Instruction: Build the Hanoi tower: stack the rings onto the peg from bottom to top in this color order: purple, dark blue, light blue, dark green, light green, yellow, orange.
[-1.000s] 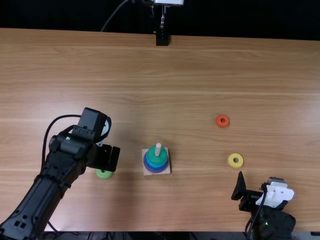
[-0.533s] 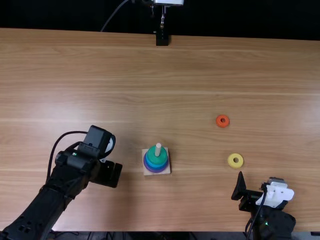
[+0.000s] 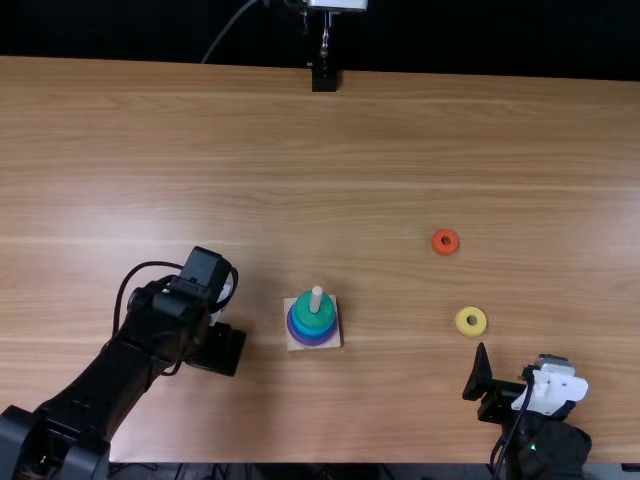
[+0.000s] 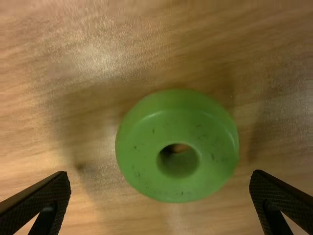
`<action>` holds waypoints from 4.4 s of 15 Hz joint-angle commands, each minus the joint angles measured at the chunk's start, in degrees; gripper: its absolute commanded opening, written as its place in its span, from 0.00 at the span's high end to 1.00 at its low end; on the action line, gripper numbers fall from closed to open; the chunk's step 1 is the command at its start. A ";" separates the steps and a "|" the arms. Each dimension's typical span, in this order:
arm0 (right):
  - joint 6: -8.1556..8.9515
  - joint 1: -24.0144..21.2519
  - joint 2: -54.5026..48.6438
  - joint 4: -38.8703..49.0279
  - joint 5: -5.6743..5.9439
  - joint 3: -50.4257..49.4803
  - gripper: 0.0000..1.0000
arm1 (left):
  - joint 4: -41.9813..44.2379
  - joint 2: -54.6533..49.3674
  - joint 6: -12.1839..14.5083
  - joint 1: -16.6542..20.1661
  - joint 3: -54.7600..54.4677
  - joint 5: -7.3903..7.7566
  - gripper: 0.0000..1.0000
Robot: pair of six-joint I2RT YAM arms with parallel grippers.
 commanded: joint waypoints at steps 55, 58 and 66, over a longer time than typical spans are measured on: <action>-0.03 -0.49 -0.69 -3.37 0.70 -6.17 0.00 | -9.48 3.94 -5.87 -1.28 12.89 6.24 0.00; -0.03 -0.49 -0.69 -3.37 0.60 -6.17 0.00 | -4.94 7.55 -5.87 -0.58 13.16 6.13 0.00; -0.03 -0.49 -0.69 -3.37 0.70 -6.17 0.00 | -4.52 15.37 0.77 5.66 16.94 7.40 0.00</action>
